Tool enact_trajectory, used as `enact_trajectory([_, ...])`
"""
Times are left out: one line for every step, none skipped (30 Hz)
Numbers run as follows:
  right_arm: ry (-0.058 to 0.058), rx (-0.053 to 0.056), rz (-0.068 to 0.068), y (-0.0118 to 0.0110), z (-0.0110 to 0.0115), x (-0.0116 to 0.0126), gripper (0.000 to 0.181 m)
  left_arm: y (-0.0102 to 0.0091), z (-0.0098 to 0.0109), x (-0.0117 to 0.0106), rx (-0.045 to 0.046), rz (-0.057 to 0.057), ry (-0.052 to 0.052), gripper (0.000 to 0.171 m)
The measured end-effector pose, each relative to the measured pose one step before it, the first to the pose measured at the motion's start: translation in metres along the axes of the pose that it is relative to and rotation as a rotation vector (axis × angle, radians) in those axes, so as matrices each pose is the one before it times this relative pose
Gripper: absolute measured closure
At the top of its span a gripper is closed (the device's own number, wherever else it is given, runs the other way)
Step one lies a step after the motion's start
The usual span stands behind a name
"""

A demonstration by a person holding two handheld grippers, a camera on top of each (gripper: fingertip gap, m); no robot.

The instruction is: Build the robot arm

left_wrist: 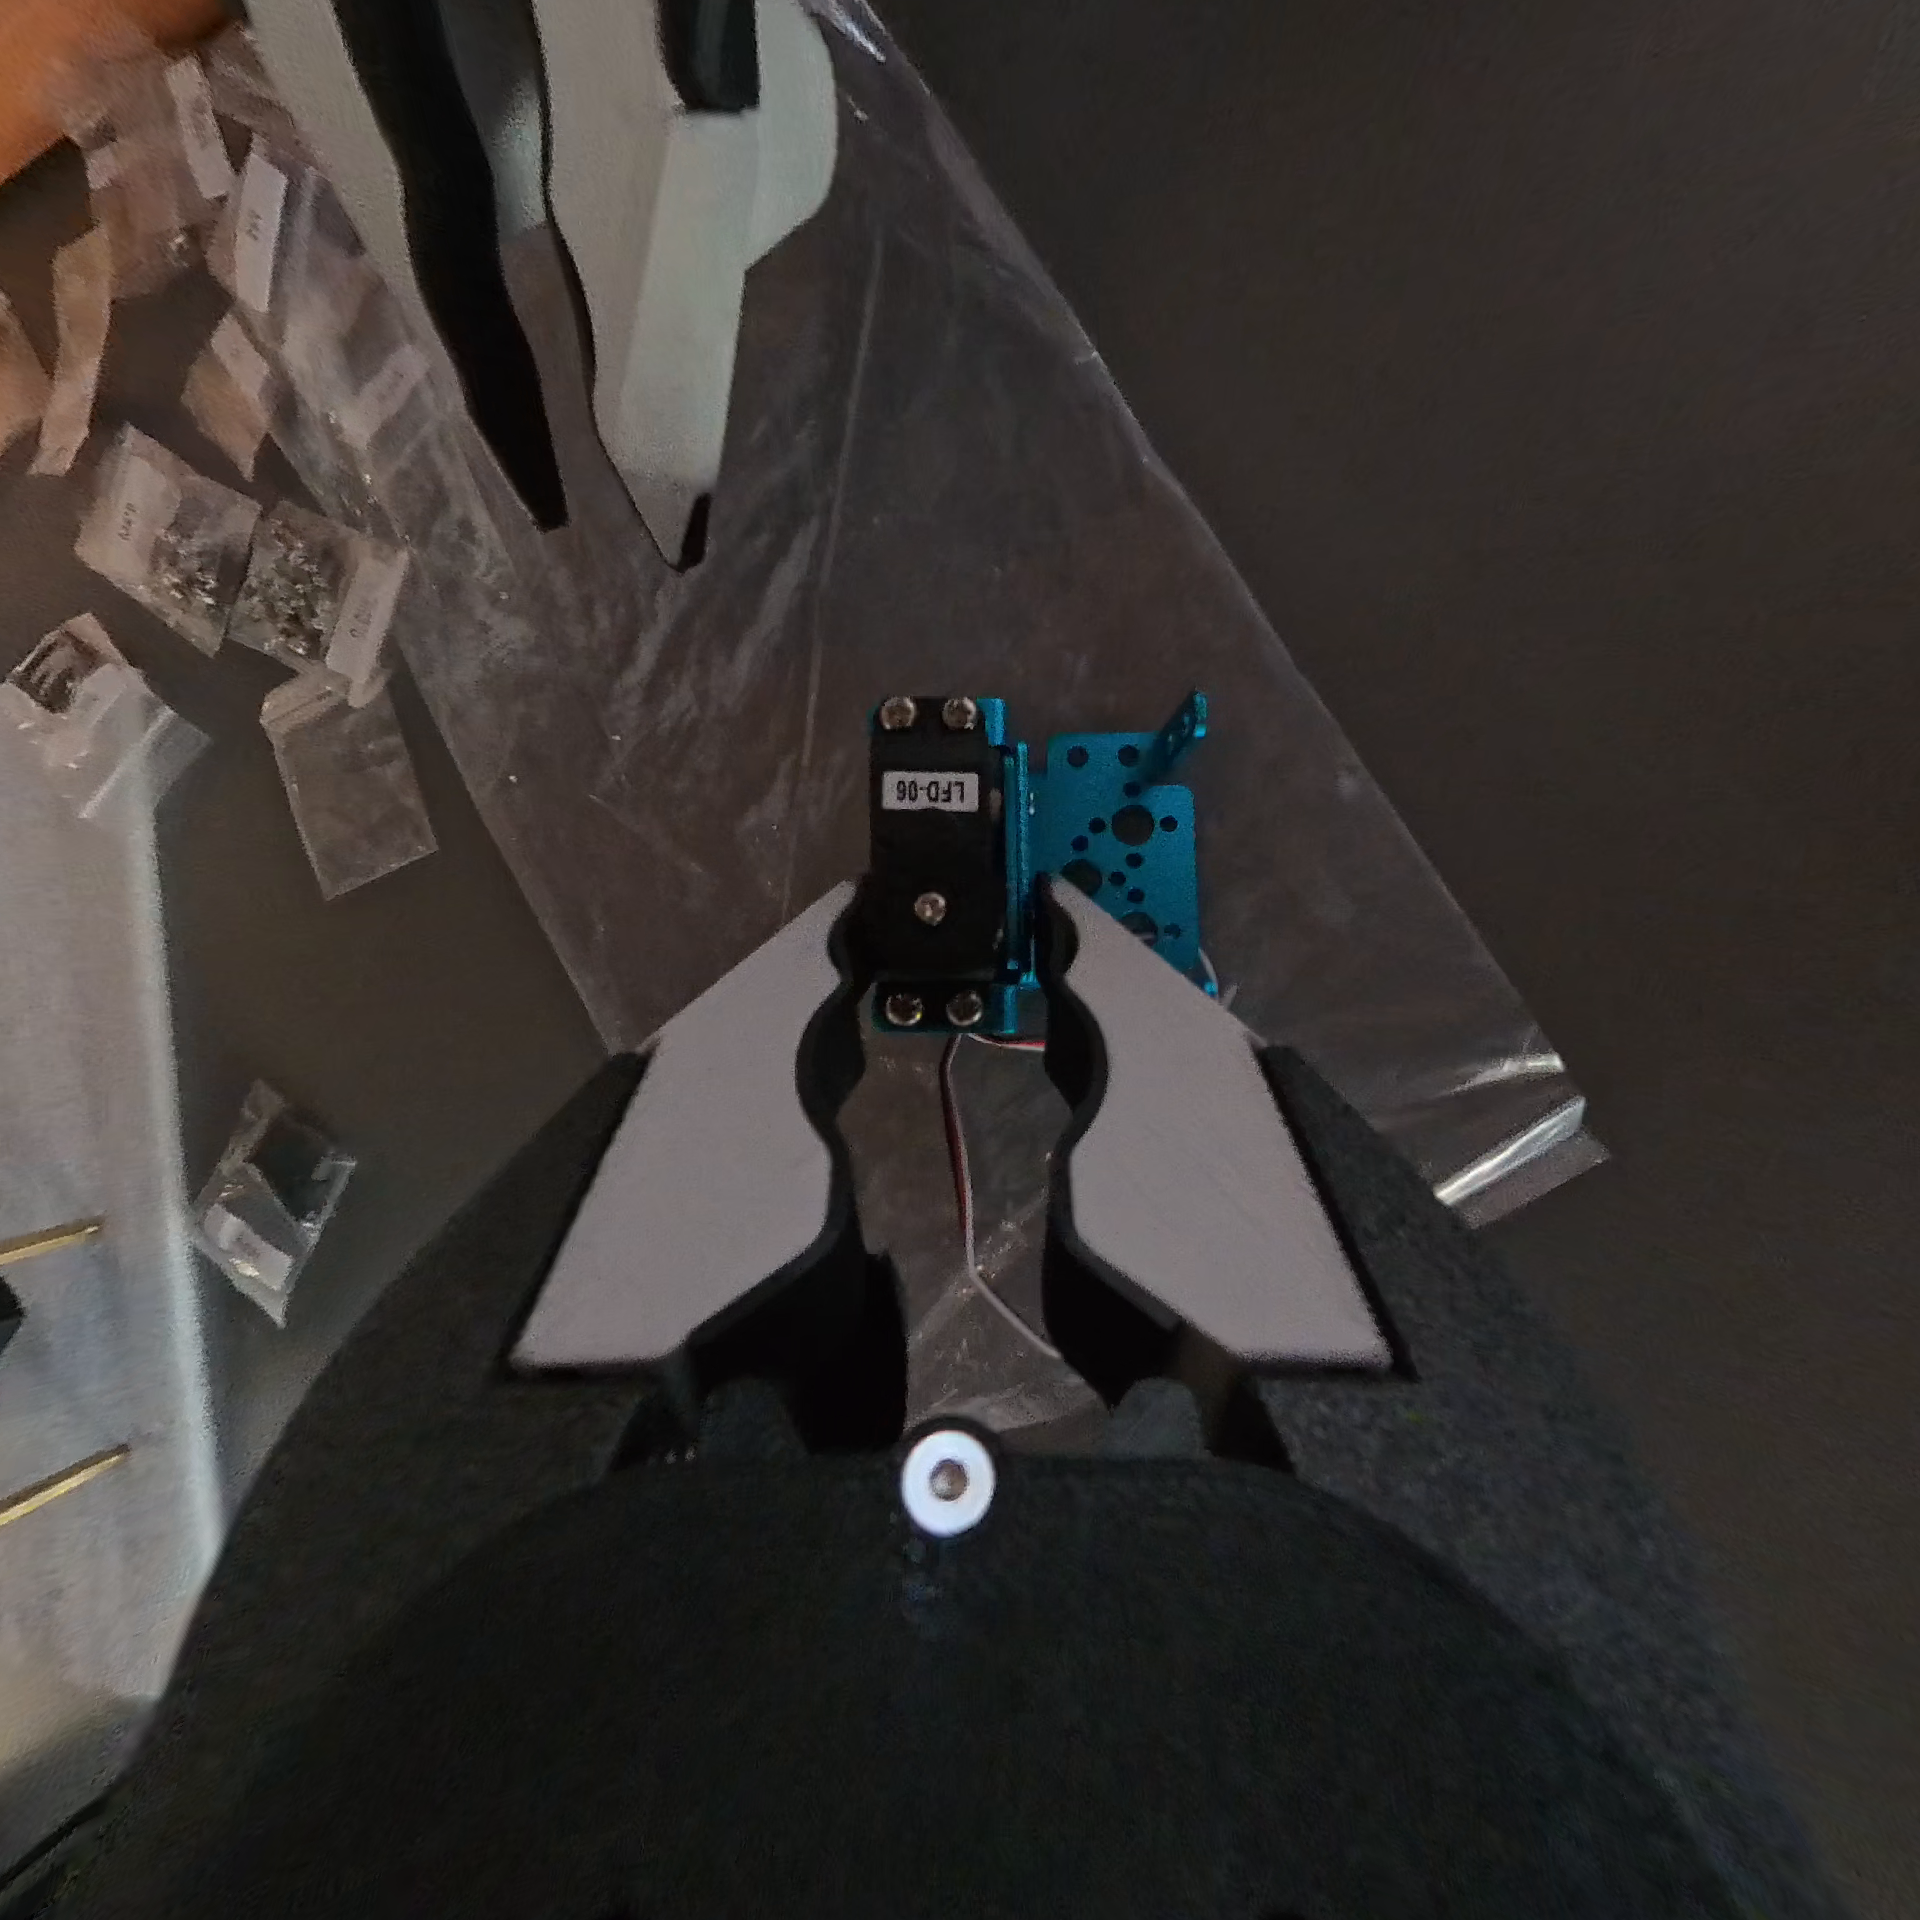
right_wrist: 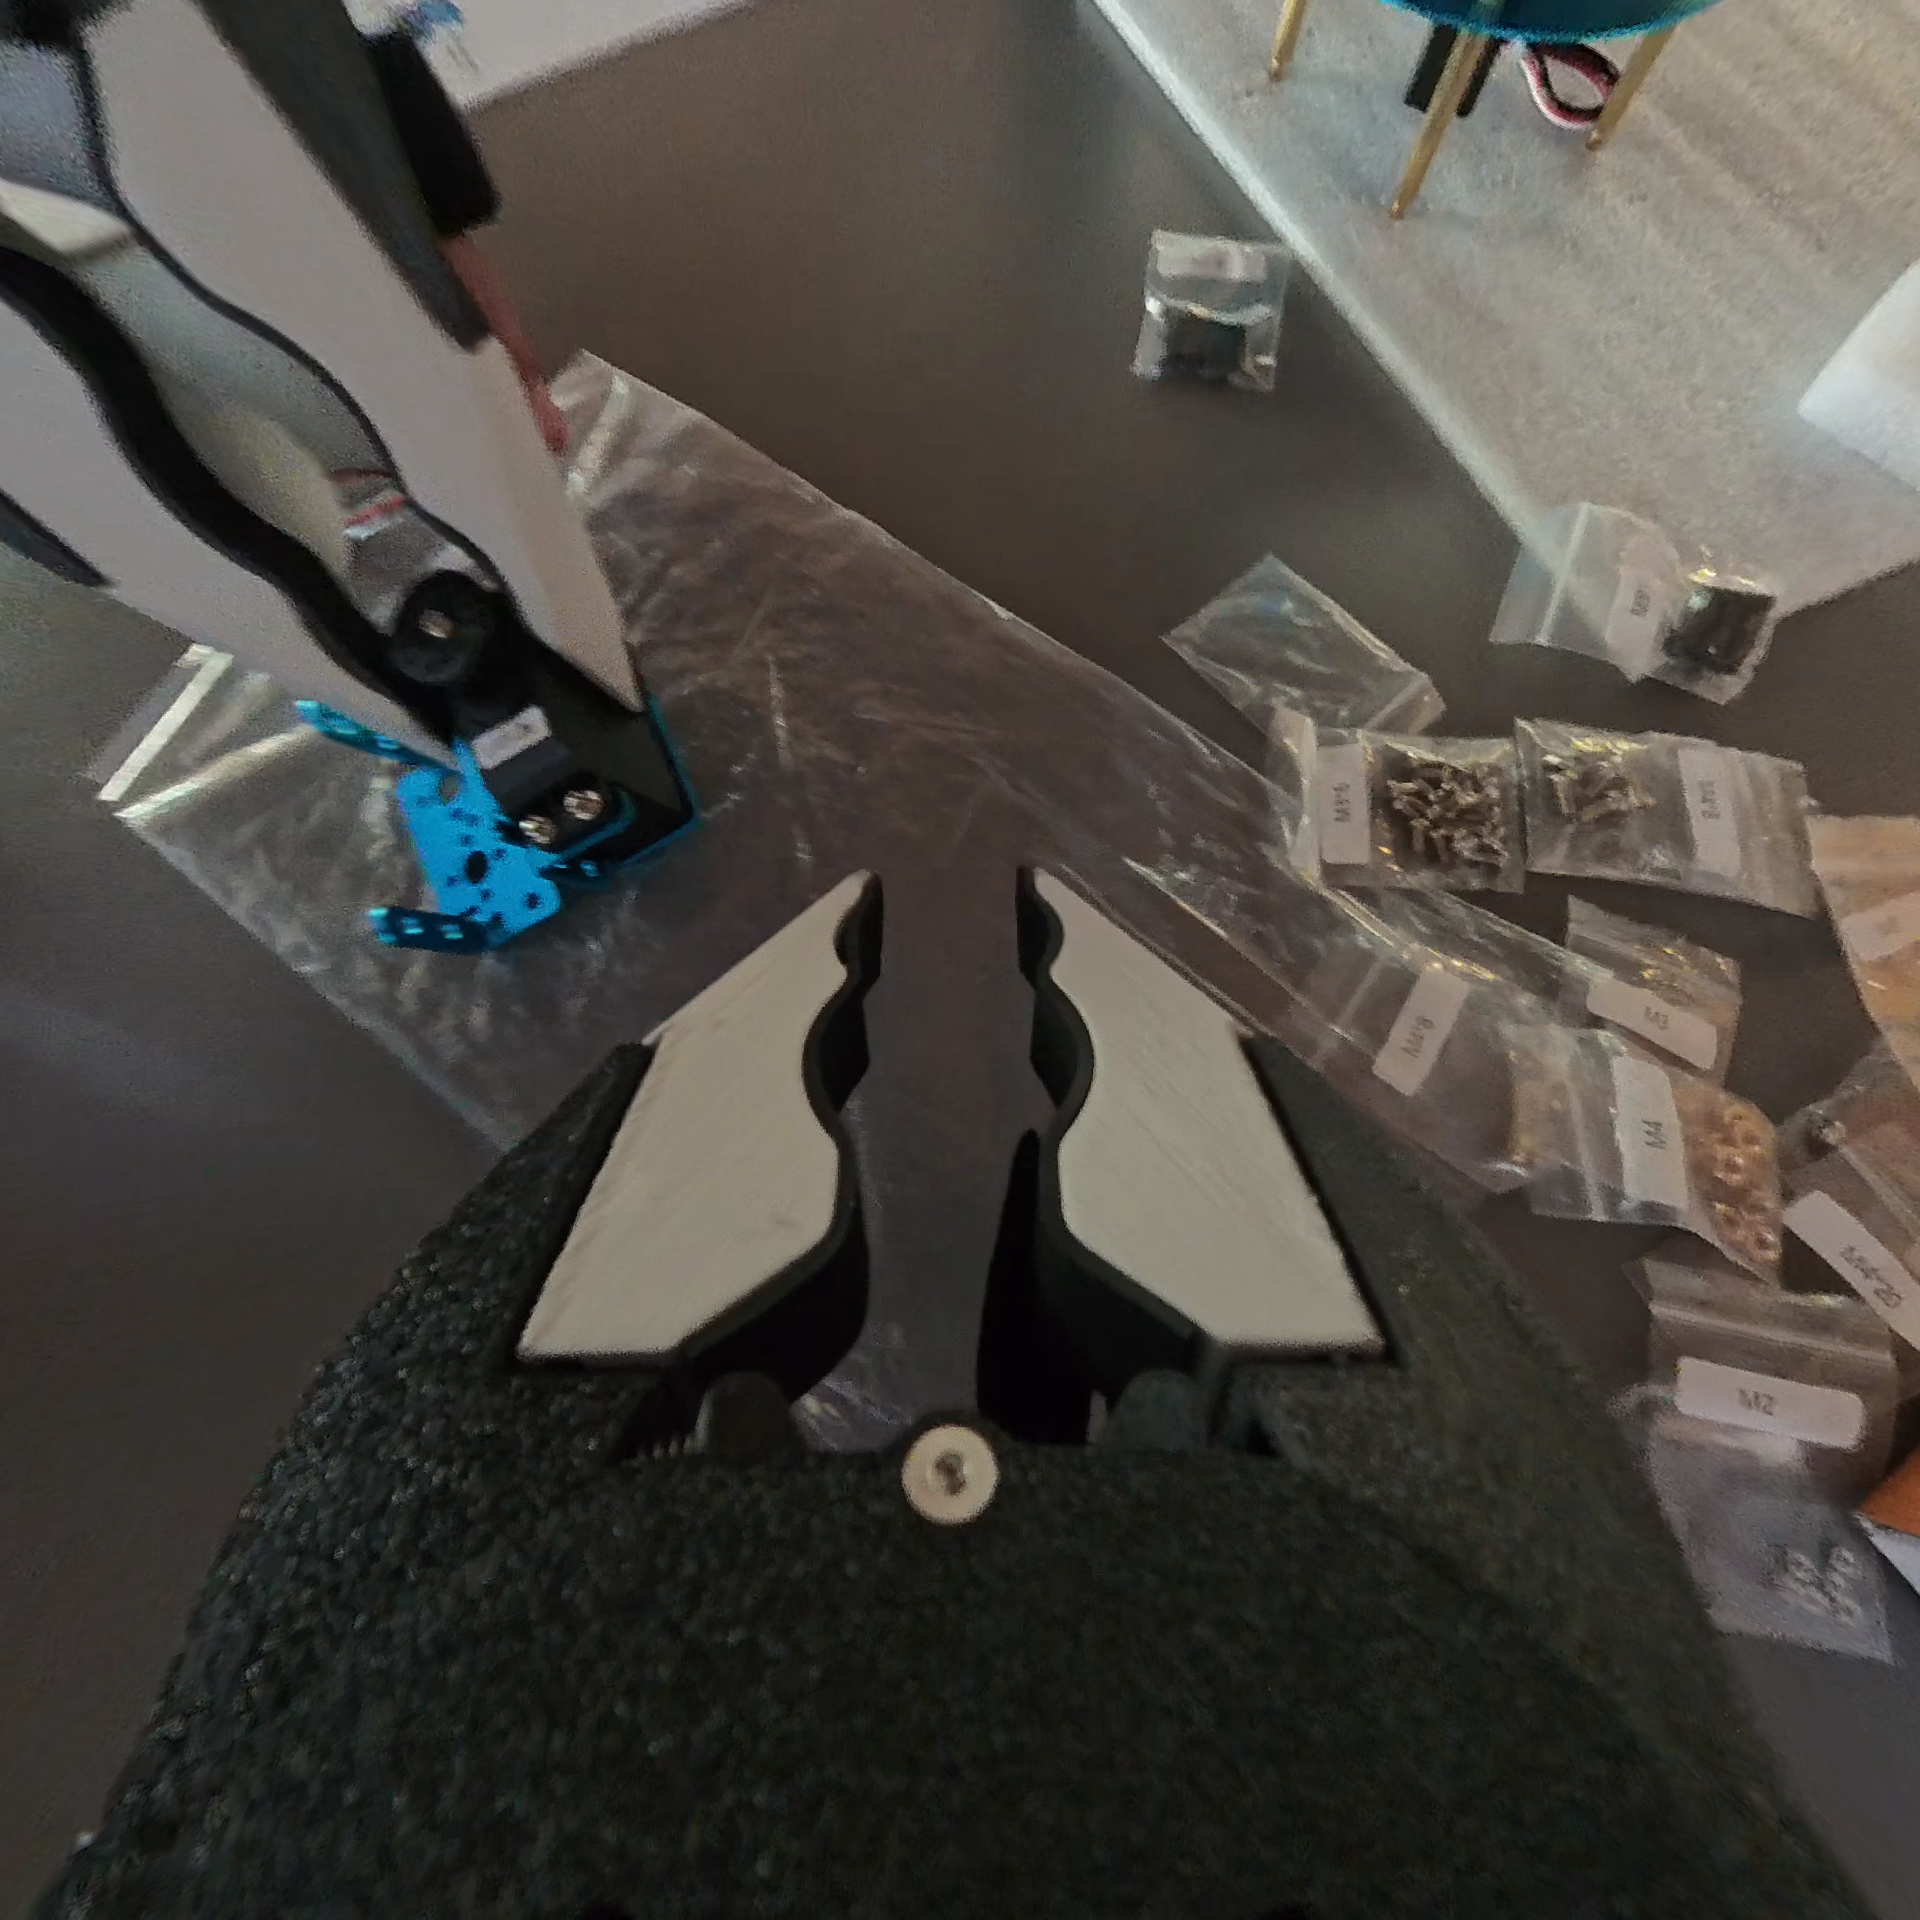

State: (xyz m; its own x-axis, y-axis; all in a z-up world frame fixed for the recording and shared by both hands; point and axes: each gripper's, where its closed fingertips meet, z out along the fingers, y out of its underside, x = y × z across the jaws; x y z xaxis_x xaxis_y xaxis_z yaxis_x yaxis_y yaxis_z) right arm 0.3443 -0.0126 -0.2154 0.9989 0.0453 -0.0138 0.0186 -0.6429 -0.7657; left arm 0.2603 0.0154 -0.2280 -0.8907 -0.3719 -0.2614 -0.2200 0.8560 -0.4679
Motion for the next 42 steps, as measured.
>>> enact_trajectory([-0.0496,0.0227,0.0109,-0.00431,-0.00108,-0.00811,0.156,0.0019,-0.00287,-0.00102,-0.03422,0.0511,-0.0078,0.142])
enact_trajectory([-0.0672,0.0282,0.0094,-0.00546,-0.00103,-0.01103,0.155,0.0019,-0.00493,-0.00295,-0.02792,0.0569,-0.019,0.142])
enact_trajectory([-0.0683,0.0334,-0.0055,-0.00686,-0.00062,-0.01251,0.153,0.0017,-0.00703,-0.00425,-0.02015,0.0645,-0.0267,0.142])
enact_trajectory([-0.0587,0.0366,-0.0274,-0.00765,0.00027,-0.01348,0.153,0.0007,-0.00894,-0.0042,-0.00434,0.0627,-0.0238,0.142])
enact_trajectory([-0.0199,0.029,-0.039,-0.00689,0.00197,-0.00929,0.151,0.00133,-0.01011,-0.00484,-0.00153,0.0319,-0.0157,0.142])
enact_trajectory([0.0023,0.0169,-0.0448,-0.00488,0.00344,-0.00658,0.15,0.00429,-0.01121,-0.00745,-0.01551,0.0067,-0.0189,0.142])
enact_trajectory([0.0089,0.0062,-0.0395,-0.00307,0.00402,-0.0053,0.149,0.00748,-0.01256,-0.00919,-0.02441,0.0149,-0.0267,0.142])
enact_trajectory([0.0064,-0.0005,-0.0246,-0.00186,0.00417,-0.00502,0.148,0.00934,-0.01351,-0.00821,-0.02022,0.0193,-0.0191,0.142])
enact_trajectory([-0.0045,-0.0021,-0.0092,-0.00138,0.0038,-0.0055,0.145,0.00911,-0.01386,-0.0068,-0.0032,-0.0045,-0.0022,0.142])
enact_trajectory([-0.0234,0.0002,0.0056,-0.00186,0.00384,-0.00717,0.141,0.00782,-0.01391,-0.0063,0.01514,-0.0393,0.0084,0.141])
enact_trajectory([-0.0274,0.0014,0.0181,-0.00242,0.00412,-0.00671,0.139,0.00612,-0.01402,-0.00714,0.02819,-0.0556,0.0068,0.142])
enact_trajectory([-0.0299,0.0091,0.0186,-0.00433,0.00413,-0.00658,0.134,0.00466,-0.0144,-0.00837,0.03526,-0.0523,-0.0037,0.142])
enact_trajectory([-0.0401,0.0222,0.0143,-0.00642,0.00417,-0.00808,0.132,0.00386,-0.01494,-0.0095,0.03511,-0.0544,-0.0116,0.142])
enact_trajectory([-0.0222,0.0264,0.0209,-0.00741,0.00436,-0.00461,0.133,0.0038,-0.01581,-0.00981,0.02829,-0.0554,-0.0118,0.142])
enact_trajectory([-0.0062,0.0201,0.0278,-0.00701,0.00479,-0.00071,0.133,0.00383,-0.017,-0.01036,0.02125,-0.0409,-0.0185,0.142])
enact_trajectory([-0.0174,0.0272,0.0287,-0.00802,0.00516,-0.00161,0.132,0.00312,-0.01842,-0.01196,0.01878,-0.0272,-0.0307,0.142])
enact_trajectory([-0.0319,0.0262,0.0298,-0.00833,0.00557,-0.00322,0.131,0.00189,-0.01954,-0.01264,0.01908,-0.0241,-0.0315,0.142])
enact_trajectory([-0.0269,0.0097,0.0291,-0.00669,0.00634,-0.00199,0.13,0.00035,-0.02079,-0.01252,0.02212,-0.0225,-0.0257,0.142])
enact_trajectory([-0.0193,-0.0031,0.0239,-0.00514,0.0064,-0.00097,0.127,-0.00045,-0.02167,-0.01295,0.0213,-0.021,-0.0222,0.142])
enact_trajectory([-0.0242,-0.0033,0.0141,-0.00493,0.00558,-0.00197,0.125,0.00047,-0.02181,-0.01278,0.00814,-0.0195,-0.0174,0.142])
enact_trajectory([-0.022,0.0015,0.0079,-0.00547,0.00441,-0.00207,0.124,0.00235,-0.02104,-0.01192,-0.01136,-0.0149,-0.0155,0.142])
enact_trajectory([-0.0108,0.0086,0.007,-0.00675,0.00311,-0.00067,0.125,0.00307,-0.01923,-0.01229,-0.02054,-0.0005,-0.03,0.142])
enact_trajectory([-0.014,0.0134,0.0025,-0.00857,0.00204,-0.00126,0.125,0.00242,-0.01668,-0.01136,-0.01771,0.0194,-0.0388,0.142])
enact_trajectory([-0.0184,0.0182,-0.0074,-0.0109,0.00068,-0.00239,0.124,0.00084,-0.01309,-0.00608,-0.01103,0.0222,-0.0164,0.142])
enact_trajectory([-0.0126,0.0268,-0.0218,-0.0137,-0.00045,-0.00198,0.124,-0.00111,-0.00874,-0.00045,-0.00265,0.0098,0.0096,0.142])
enact_trajectory([-0.0044,0.0349,-0.0385,-0.01608,-0.00123,-0.00105,0.123,-0.00373,-0.00369,0.00184,0.00931,0.0045,0.0107,0.142])
enact_trajectory([0.012,0.0326,-0.0519,-0.01636,-0.00116,0.00092,0.123,-0.00577,0.00109,0.00408,0.02122,0.0086,0.0077,0.142])
enact_trajectory([0.0291,0.0227,-0.0702,-0.01492,-0.00058,0.00383,0.123,-0.00552,0.00489,0.00714,0.02572,0.0142,0.0133,0.142])
enact_trajectory([0.0243,0.0205,-0.099,-0.01355,0.00007,0.00394,0.121,-0.00462,0.00785,0.00755,0.02747,0.0143,0.0069,0.142])
enact_trajectory([0.038,0.0206,-0.0808,-0.01275,0.00035,0.00621,0.12,-0.00264,0.01049,0.00595,0.02733,0.0052,-0.003,0.142])
enact_trajectory([0.0352,0.0096,-0.0482,-0.00953,0.00085,0.00658,0.12,-0.00074,0.01261,0.00474,0.03149,-0.011,-0.0008,0.142])
enact_trajectory([0.0101,0.0015,-0.0189,-0.00735,0.00145,0.00412,0.116,-0.00004,0.01312,0.00364,0.04542,-0.0362,0.0042,0.142])
enact_trajectory([0.001,0.0041,0.0087,-0.00657,0.00108,0.00398,0.11,0.00139,0.01316,0.00233,0.05379,-0.0653,0.014,0.142])
enact_trajectory([-0.005,-0.0032,0.0341,-0.00492,0.00007,0.0039,0.105,0.00379,0.0125,0.0014,0.05044,-0.084,0.027,0.142])
enact_trajectory([-0.0096,-0.0043,0.0324,-0.00426,-0.00127,0.00385,0.104,0.00535,0.01139,0.00041,0.05304,-0.0858,0.0346,0.142])
enact_trajectory([-0.0046,0.01,0.0112,-0.00542,-0.00249,0.00435,0.103,0.00549,0.00934,-0.00024,0.05845,-0.0764,0.0384,0.142])
enact_trajectory([0.0101,0.0144,-0.0074,-0.00511,-0.0033,0.00632,0.103,0.006,0.00775,-0.00065,0.05359,-0.0659,0.0411,0.142])
enact_trajectory([0.015,0.007,-0.0171,-0.00365,-0.00329,0.0074,0.103,0.00544,0.0064,0.00033,0.05006,-0.0562,0.0514,0.142])
enact_trajectory([0.0033,-0.0034,-0.0163,-0.00144,-0.00243,0.00541,0.103,0.00354,0.00454,0.00281,0.05389,-0.0439,0.0634,0.142])
enact_trajectory([-0.0201,-0.0134,-0.0117,0.00059,-0.00114,0.00151,0.105,0.00197,0.0032,0.004,0.05373,-0.0312,0.0666,0.142])
enact_trajectory([-0.0336,-0.0263,-0.0067,0.00317,0.00046,-0.00092,0.108,0.00124,0.00201,0.00458,0.04418,-0.0191,0.0623,0.143])
enact_trajectory([-0.0303,-0.0356,-0.0002,0.00483,0.00196,-0.00096,0.11,0.00145,0.00203,0.00442,0.02944,-0.0082,0.0555,0.142])
